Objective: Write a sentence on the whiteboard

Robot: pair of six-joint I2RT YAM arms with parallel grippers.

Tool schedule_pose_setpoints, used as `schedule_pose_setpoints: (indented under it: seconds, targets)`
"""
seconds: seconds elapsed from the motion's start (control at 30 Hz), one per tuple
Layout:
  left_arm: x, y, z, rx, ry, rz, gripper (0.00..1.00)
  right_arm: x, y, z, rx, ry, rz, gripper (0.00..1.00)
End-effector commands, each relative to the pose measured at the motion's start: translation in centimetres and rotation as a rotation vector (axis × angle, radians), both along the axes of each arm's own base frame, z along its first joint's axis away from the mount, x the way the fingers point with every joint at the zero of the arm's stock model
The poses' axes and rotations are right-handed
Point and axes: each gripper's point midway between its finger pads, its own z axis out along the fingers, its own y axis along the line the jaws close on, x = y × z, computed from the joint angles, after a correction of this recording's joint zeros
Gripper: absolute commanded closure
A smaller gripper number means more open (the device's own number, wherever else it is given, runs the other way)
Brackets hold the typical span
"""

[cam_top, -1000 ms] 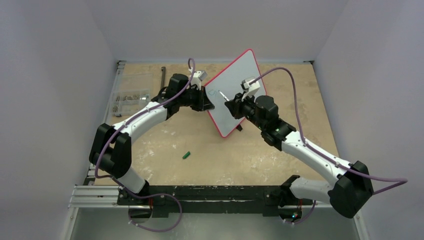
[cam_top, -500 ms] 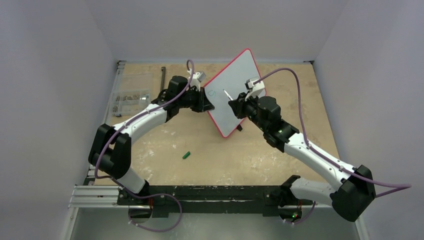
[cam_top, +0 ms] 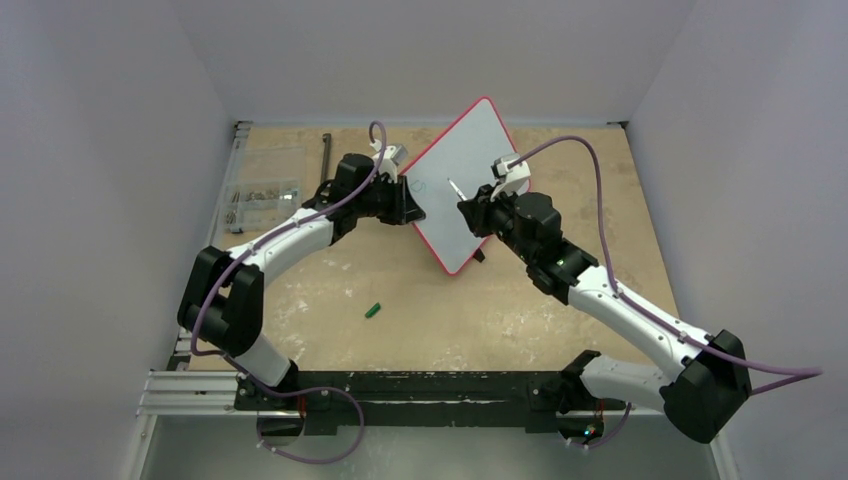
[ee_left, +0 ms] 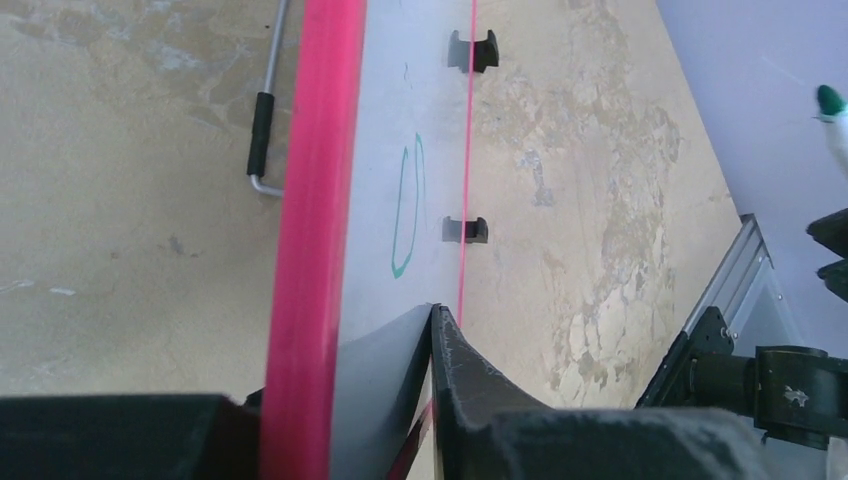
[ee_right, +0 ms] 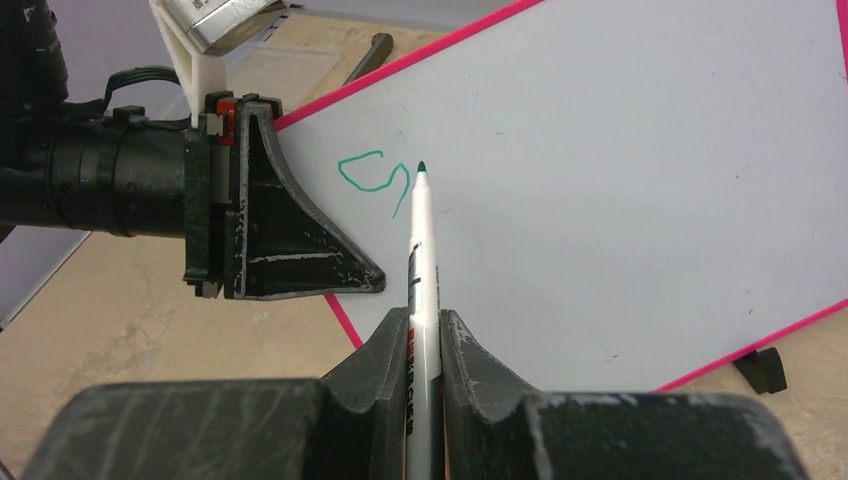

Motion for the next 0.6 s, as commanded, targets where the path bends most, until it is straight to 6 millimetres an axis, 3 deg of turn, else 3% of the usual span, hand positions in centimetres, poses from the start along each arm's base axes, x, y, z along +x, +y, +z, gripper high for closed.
schedule_pose_setpoints:
  seconds: [0.0,0.3,0.57]
  targets:
    - [-3.2,3.9,-8.9,0.278,0.163,-0.007,0.76,0.5,0.5,3.1,0.053,-0.047,-0.002,1.0]
    - [-3.1,3.5,-8.3,0.255,0.143,-0.022,0.7,0.5,0.7,3.1,0.055,-0.042,0.0,1.0]
    - [-3.1,3.3,-6.4,0.235,0.115,-0.03,0.6,0.4,0.5,3.3,0.059,-0.045,-0.002,1.0]
